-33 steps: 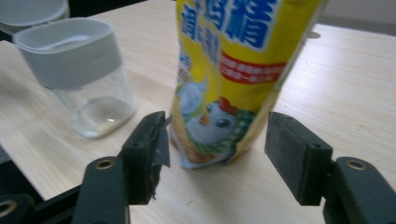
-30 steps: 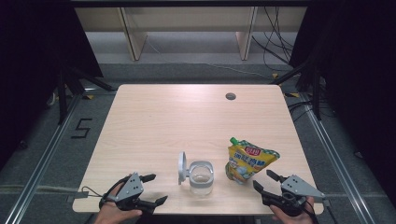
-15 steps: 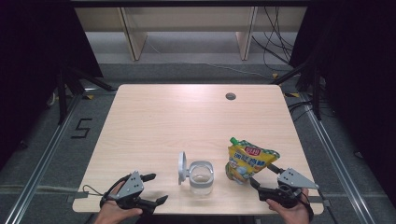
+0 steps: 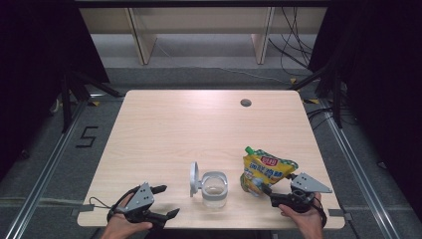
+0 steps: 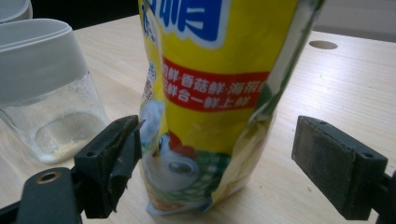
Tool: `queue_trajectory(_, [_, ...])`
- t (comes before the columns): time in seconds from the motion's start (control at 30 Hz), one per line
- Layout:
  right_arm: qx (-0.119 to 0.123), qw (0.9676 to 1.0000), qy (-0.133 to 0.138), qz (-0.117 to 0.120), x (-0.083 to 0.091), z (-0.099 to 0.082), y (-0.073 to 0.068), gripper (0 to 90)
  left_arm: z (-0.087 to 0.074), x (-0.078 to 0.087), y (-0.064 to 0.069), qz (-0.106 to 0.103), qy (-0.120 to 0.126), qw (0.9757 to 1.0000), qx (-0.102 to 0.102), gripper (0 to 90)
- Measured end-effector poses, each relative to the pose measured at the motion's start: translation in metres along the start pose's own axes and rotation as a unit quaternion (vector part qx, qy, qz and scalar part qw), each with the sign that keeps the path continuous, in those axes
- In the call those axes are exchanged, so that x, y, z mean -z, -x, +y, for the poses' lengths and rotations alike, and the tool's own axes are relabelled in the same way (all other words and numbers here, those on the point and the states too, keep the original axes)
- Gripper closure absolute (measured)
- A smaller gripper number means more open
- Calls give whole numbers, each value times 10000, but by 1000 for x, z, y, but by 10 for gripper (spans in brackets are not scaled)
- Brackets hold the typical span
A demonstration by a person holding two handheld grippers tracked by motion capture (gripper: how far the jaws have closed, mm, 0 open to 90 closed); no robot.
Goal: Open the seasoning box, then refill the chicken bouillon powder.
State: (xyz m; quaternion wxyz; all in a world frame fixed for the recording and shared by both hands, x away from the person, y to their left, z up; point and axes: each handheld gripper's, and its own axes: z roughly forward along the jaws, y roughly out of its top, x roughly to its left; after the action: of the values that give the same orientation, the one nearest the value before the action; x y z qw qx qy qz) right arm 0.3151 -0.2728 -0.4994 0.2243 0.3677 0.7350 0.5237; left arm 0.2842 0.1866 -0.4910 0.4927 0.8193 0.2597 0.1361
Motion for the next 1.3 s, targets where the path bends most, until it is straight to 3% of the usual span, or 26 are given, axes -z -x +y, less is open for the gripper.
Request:
queue_trajectory(0.1, [-36, 9999, 141, 60, -4, 1, 0, 174, 0, 0, 0, -48, 29, 10000, 79, 151])
queue_trajectory(0.13, [33, 9999, 144, 88, -5, 1, 1, 174, 0, 0, 0, -47, 29, 10000, 82, 151])
queue_trajectory(0.17, [-58, 9999, 81, 77, -5, 1, -1, 175, 0, 0, 0, -60, 23, 9999, 108, 151])
queue_trajectory(0.2, [63, 9998, 138, 102, -7, 2, 1, 179, 0, 0, 0, -46, 21, 9999, 103, 151])
queue_trajectory(0.27, [55, 9998, 126, 108, -9, 1, 0, 181, 0, 0, 0, -46, 22, 9999, 101, 151])
queue_trajectory(0.33, [124, 9998, 132, 124, -12, 0, 1, 186, 0, 0, 0, -30, 18, 10000, 12, 151])
queue_trajectory(0.37, [-20, 9998, 100, 150, -12, 0, 0, 189, 0, 1, 0, -19, 4, 10000, -2, 151])
queue_trajectory(0.5, [66, 9996, 225, 176, -16, 0, 0, 211, 0, 0, 1, -45, 40, 10000, 46, 151])
queue_trajectory(0.57, [143, 9993, 256, 225, -18, 0, 3, 210, 0, 1, 0, -44, -19, 9999, -104, 151])
queue_trajectory(0.63, [48, 9996, 186, 222, -17, 0, 1, 208, -1, 0, 1, -69, 17, 10000, -22, 151])
queue_trajectory(0.67, [68, 9993, 294, 229, -19, 0, 1, 208, -1, 0, 3, -69, 59, 9999, 109, 151])
queue_trajectory(0.7, [-36, 9997, 105, 201, -18, 0, -3, 211, -1, 0, 2, -73, 39, 9999, 84, 151])
queue_trajectory(0.73, [-30, 9996, 110, 241, -19, 0, -3, 221, -1, 1, 2, -81, 43, 9999, 59, 151])
queue_trajectory(0.9, [82, 9992, 290, 251, -26, 1, -3, 241, -1, 0, 2, -85, -10, 10000, 31, 151])
queue_trajectory(0.93, [6, 9990, 216, 385, -26, 1, -3, 241, -2, -1, 2, -90, -16, 9999, 64, 151])
queue_trajectory(0.97, [101, 9982, 447, 380, -31, 0, -2, 240, -1, -1, 2, -86, -9, 10000, 45, 151])
queue_trajectory(1.0, [61, 9988, 308, 380, -30, 1, -2, 240, -1, 0, 2, -78, -28, 10000, 37, 151])
queue_trajectory(1.07, [29, 9980, 425, 474, -32, 0, -1, 241, -1, 0, 2, -81, -30, 10000, -1, 151])
queue_trajectory(1.1, [-154, 9984, 375, 391, -32, 0, -4, 246, -1, -1, 2, -110, -2, 9999, 8, 151])
queue_trajectory(1.13, [-113, 9987, 315, 373, -32, 0, -3, 246, -1, -1, 2, -119, -5, 9999, 95, 151])
queue_trajectory(1.2, [-116, 9979, 505, 396, -35, 0, -2, 248, -1, -1, 2, -130, -6, 9999, 113, 151])
queue_trajectory(1.23, [35, 9972, 575, 482, -38, 1, 0, 245, -2, -1, 2, -127, -3, 9998, 127, 151])
queue_trajectory(1.27, [-9, 9978, 455, 486, -36, 1, 0, 246, -2, -1, 2, -126, -8, 9998, 121, 151])
queue_trajectory(1.3, [-205, 9977, 459, 465, -36, 0, -3, 247, -2, -2, 2, -121, 5, 9999, 109, 151])
